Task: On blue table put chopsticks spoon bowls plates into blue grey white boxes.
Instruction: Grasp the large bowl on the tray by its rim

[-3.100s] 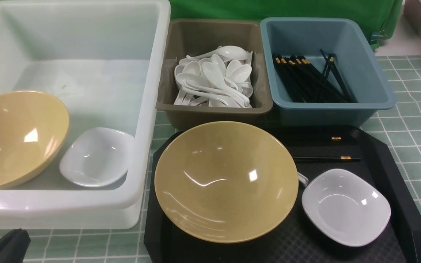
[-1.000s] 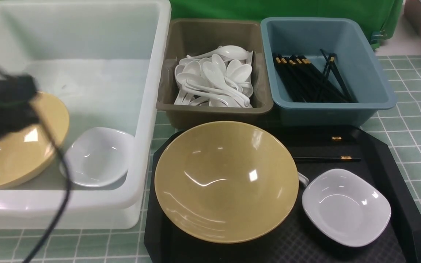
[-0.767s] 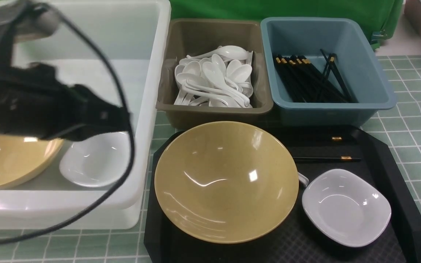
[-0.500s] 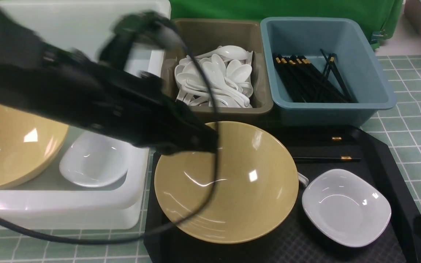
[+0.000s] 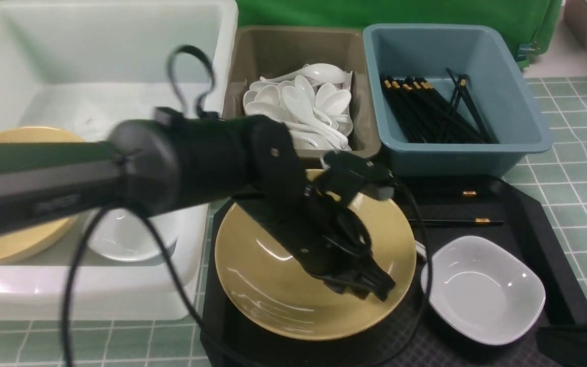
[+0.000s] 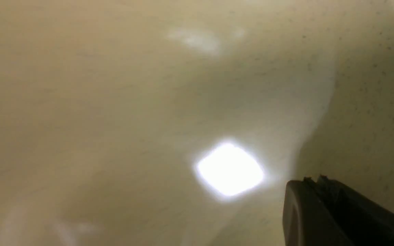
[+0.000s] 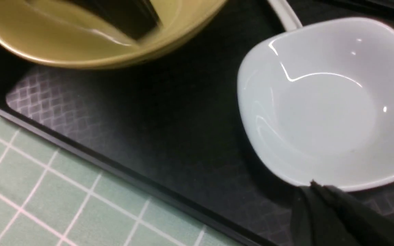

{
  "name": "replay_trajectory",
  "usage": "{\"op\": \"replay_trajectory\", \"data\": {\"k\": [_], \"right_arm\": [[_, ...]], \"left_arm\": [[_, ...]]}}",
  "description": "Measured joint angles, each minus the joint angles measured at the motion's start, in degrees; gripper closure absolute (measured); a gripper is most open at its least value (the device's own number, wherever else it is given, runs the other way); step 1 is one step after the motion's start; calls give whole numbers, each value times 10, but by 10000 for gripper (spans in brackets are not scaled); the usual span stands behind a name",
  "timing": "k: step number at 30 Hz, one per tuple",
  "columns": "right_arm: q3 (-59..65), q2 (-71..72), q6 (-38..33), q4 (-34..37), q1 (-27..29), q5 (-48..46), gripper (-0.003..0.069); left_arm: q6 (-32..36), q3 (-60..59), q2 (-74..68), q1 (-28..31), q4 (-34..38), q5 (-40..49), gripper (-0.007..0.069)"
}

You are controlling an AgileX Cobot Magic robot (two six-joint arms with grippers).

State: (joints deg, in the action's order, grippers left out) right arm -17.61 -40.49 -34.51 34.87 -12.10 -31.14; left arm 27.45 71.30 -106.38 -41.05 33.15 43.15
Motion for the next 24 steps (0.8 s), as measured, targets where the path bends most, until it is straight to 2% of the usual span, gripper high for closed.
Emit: {"op": "replay_trajectory", "data": {"k": [5, 9, 11, 13, 14, 15, 16, 17, 19, 20, 21, 22, 23, 24], "right_arm": [[0, -1, -3, 4, 0, -2, 621], [0, -1, -8, 5, 0, -5, 621], [0, -1, -17, 5, 0, -5, 619], [0, -1, -17, 5, 0, -5, 617], [0, -1, -18, 5, 0, -5, 616], [0, -1, -18, 5, 0, -5, 616], [0, -1, -18, 5, 0, -5, 616], [0, -1, -18, 5, 0, -2, 616], [0, -1, -18, 5, 0, 1, 615], [0, -1, -18, 5, 0, 1, 615], [0, -1, -18, 5, 0, 2, 615], [0, -1, -18, 5, 0, 2, 615], [0, -1, -18, 5, 0, 2, 615], [0, -1, -18, 5, 0, 4, 613]], "left_arm": [[7, 53, -37, -25, 56, 49, 620], [14, 99, -33, -30, 58, 98, 620], [-20, 135, -19, -22, 11, 118, 617], [-69, 159, -3, -9, -80, 132, 603], [-96, 167, 4, -1, -149, 138, 578], [-105, 168, 6, 1, -159, 138, 567], [-119, 170, 7, 5, -198, 142, 550], [-155, 170, 8, 12, -259, 145, 489], [-193, 170, 2, 20, -331, 151, 399], [-202, 170, 1, 20, -335, 151, 377], [-234, 170, -7, 24, -379, 151, 290], [-252, 170, -13, 26, -405, 150, 238], [-255, 170, -13, 25, -405, 150, 238], [-271, 170, -21, 27, -429, 148, 167]]}}
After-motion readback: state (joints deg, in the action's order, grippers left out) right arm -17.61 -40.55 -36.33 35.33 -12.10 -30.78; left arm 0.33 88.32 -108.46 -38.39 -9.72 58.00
